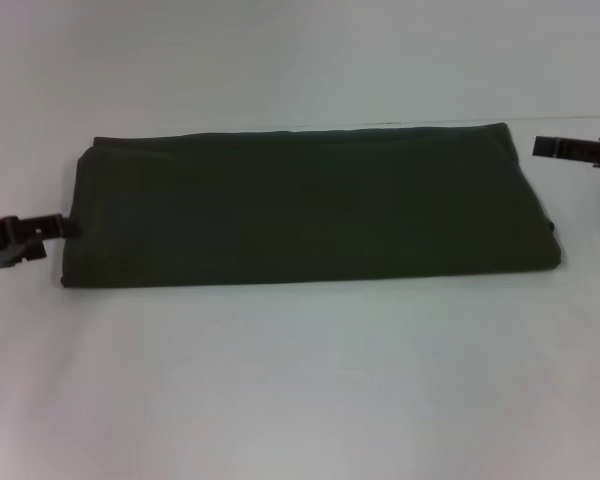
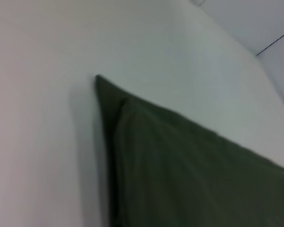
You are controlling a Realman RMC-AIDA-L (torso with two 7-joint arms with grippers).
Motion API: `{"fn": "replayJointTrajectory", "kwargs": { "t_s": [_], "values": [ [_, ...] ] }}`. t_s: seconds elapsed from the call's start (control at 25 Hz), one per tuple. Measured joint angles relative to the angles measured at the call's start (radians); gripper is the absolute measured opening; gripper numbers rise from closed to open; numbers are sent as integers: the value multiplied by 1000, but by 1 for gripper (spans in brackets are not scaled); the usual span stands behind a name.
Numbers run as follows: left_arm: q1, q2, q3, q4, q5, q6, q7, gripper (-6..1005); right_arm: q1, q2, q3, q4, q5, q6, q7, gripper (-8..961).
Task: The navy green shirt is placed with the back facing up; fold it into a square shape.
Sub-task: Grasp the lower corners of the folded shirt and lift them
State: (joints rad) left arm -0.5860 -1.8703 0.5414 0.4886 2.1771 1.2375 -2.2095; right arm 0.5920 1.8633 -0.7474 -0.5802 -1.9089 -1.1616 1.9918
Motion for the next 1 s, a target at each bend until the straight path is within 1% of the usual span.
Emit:
{"fn": "replayJointTrajectory", "kwargs": {
  "t_s": [0.12, 0.24, 0.32, 0.4, 0.56, 0.64, 0.84, 1.0],
  "values": [
    [-1, -12, 26, -2, 2, -41, 0, 807, 3, 3, 0, 1, -12, 2, 1, 788],
    [-5, -18, 49, -2, 3, -57, -7, 806, 8, 4, 0, 1, -21, 3, 29, 788],
    [-10, -17, 65, -2, 3, -57, -21, 806, 17, 1, 0, 1, -50, 1, 59, 788],
    [-12, -14, 73, -1, 3, -56, -27, 806, 31, -3, 0, 2, -111, 0, 106, 788],
    [-14, -14, 82, 0, 3, -70, -14, 805, 50, -3, 5, 15, -203, 1, 156, 787],
    [-17, -17, 95, 0, 3, -84, 0, 805, 52, 0, 8, 21, -214, 1, 157, 787],
    [-25, -24, 160, -2, 3, -136, 6, 804, 48, 2, 8, 24, -216, 1, 158, 787],
    [-28, -30, 169, -4, 8, -163, 3, 803, 46, 2, 8, 24, -216, 1, 158, 787]
  ]
}}
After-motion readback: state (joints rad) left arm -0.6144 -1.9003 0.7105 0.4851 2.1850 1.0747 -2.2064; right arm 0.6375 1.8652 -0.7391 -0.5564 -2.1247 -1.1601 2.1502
